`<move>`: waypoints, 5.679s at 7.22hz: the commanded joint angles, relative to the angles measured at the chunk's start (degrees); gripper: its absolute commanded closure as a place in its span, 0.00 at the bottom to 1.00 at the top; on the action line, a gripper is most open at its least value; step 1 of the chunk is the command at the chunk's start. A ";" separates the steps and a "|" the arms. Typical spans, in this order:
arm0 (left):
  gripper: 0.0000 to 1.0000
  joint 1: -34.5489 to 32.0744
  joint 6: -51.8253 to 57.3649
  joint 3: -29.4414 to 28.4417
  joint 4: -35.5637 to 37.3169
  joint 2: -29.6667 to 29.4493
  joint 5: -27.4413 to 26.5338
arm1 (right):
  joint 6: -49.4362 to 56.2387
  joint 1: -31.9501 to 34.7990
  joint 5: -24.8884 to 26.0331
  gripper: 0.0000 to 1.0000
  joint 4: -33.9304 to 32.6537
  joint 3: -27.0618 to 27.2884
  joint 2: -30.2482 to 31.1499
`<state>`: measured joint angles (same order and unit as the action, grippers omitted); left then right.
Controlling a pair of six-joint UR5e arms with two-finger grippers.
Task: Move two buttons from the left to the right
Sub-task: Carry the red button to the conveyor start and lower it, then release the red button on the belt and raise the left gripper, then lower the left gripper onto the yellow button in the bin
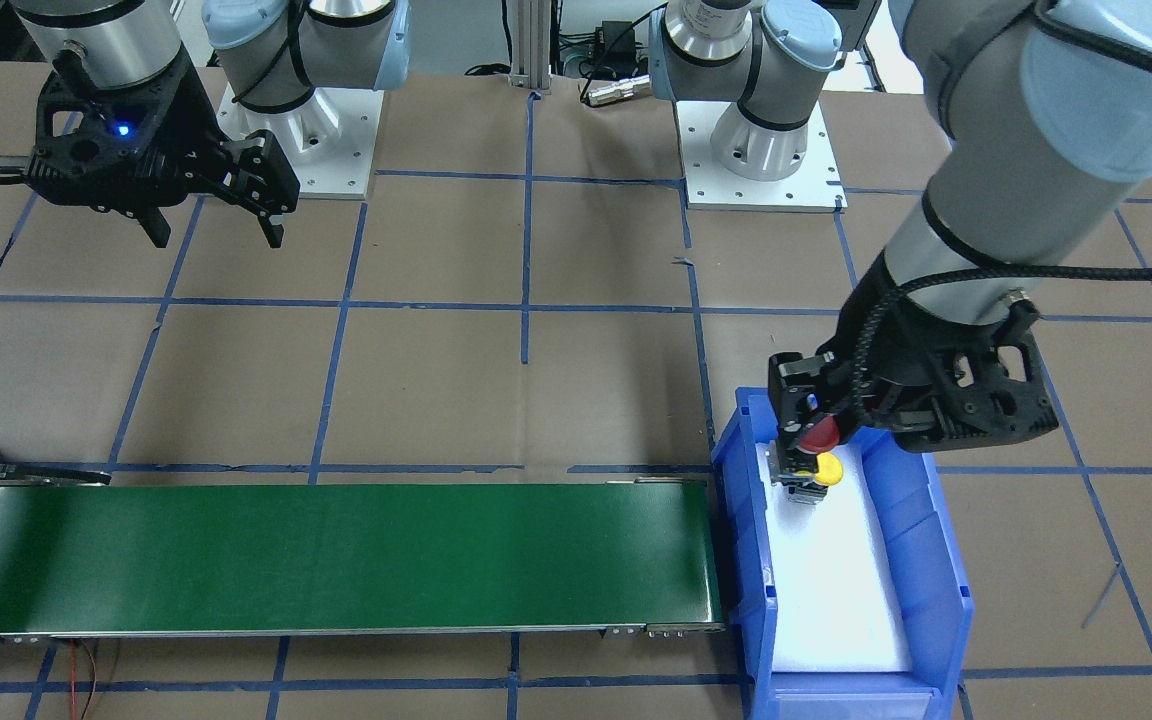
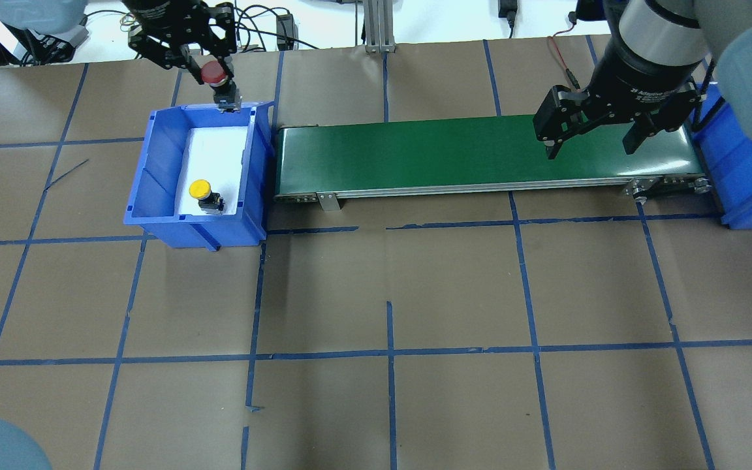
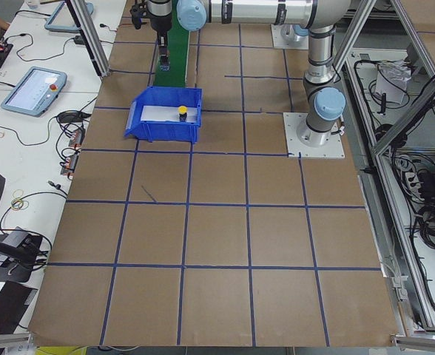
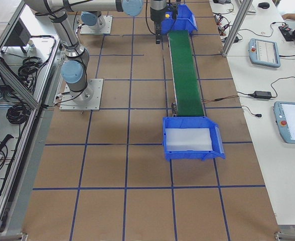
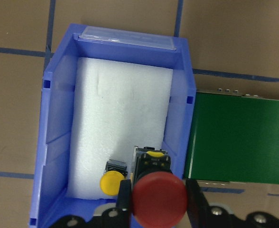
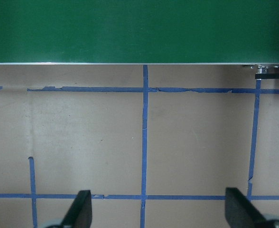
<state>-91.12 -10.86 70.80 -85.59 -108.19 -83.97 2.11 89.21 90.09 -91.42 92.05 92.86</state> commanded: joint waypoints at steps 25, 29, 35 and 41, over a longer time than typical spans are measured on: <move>0.00 -4.09 -4.83 6.89 21.00 -8.45 -1.79 | 0.00 0.00 0.09 0.00 0.01 0.06 0.04; 0.00 10.25 15.03 10.65 15.89 -2.29 -2.42 | 0.00 0.00 0.09 0.00 0.01 0.06 0.04; 0.02 11.50 16.92 26.13 23.62 0.44 -3.12 | 0.00 0.00 0.09 0.00 0.01 0.15 -0.04; 0.09 11.23 16.83 33.87 29.60 -0.52 -3.30 | 0.00 0.00 0.18 0.00 0.10 0.15 -0.04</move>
<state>-79.89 5.82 104.11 -56.64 -108.36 -87.26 2.11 89.21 90.26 -91.36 92.20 92.81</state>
